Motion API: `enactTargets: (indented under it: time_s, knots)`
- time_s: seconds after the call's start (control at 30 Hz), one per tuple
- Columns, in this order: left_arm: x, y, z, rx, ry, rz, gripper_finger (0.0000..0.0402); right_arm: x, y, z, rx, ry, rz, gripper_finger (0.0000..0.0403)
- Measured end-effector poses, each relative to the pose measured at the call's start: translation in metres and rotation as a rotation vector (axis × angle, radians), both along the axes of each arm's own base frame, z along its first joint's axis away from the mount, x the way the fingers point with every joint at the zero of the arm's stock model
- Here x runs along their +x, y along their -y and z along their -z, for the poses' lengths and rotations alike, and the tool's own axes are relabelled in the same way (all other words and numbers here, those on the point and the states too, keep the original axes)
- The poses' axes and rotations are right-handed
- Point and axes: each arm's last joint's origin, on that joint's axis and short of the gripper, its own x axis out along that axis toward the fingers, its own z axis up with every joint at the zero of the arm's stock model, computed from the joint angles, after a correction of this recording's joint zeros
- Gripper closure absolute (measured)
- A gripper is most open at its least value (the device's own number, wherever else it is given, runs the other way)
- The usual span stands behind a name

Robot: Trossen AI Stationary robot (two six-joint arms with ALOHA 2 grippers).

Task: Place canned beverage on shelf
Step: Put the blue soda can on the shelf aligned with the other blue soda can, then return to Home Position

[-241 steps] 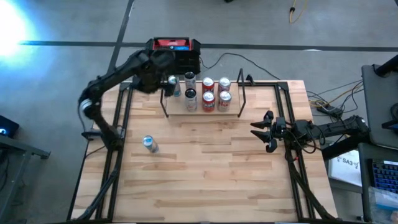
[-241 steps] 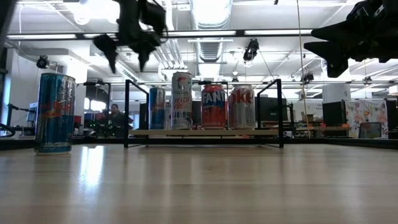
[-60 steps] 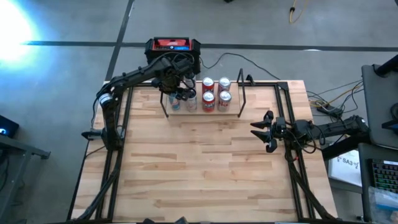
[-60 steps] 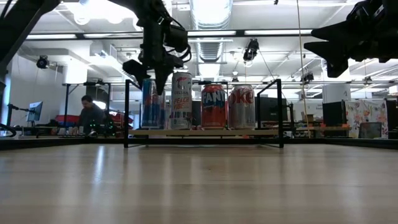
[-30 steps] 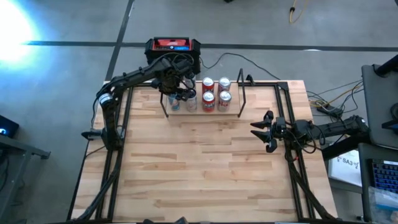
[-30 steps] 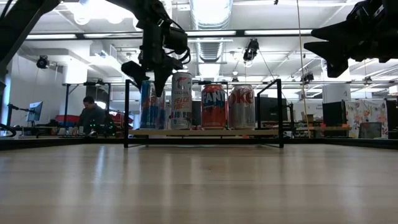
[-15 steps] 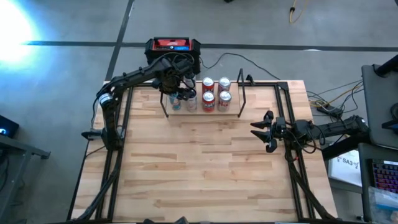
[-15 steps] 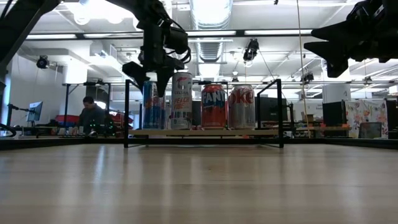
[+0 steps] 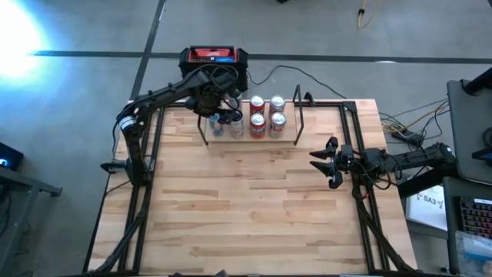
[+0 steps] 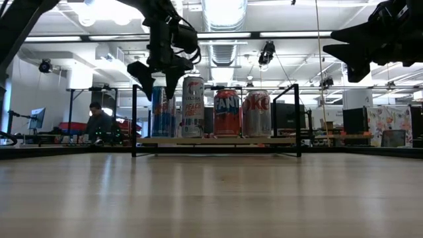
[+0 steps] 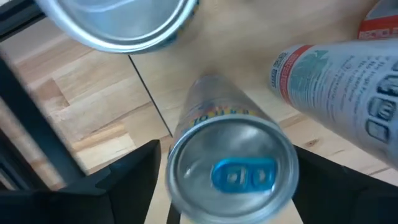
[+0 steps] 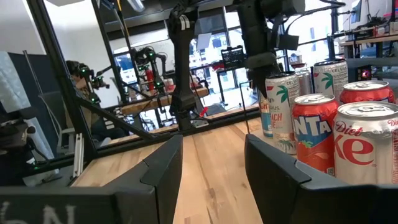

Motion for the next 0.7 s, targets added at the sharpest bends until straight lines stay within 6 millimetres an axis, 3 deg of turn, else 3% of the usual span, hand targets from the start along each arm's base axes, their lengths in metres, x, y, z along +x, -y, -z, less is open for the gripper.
enactTargets:
  time_s: [0.4, 0.7]
  knots:
    - [-0.022, 0.016, -0.033, 0.014, 0.026, -0.015, 0.0097, 0.000, 0.000, 0.000, 0.000, 0.000, 0.000, 0.0245]
    - [-0.041, 0.045, -0.067, 0.053, 0.094, 0.023, 0.0097, 0.000, 0.000, 0.000, 0.000, 0.000, 0.000, 0.0245]
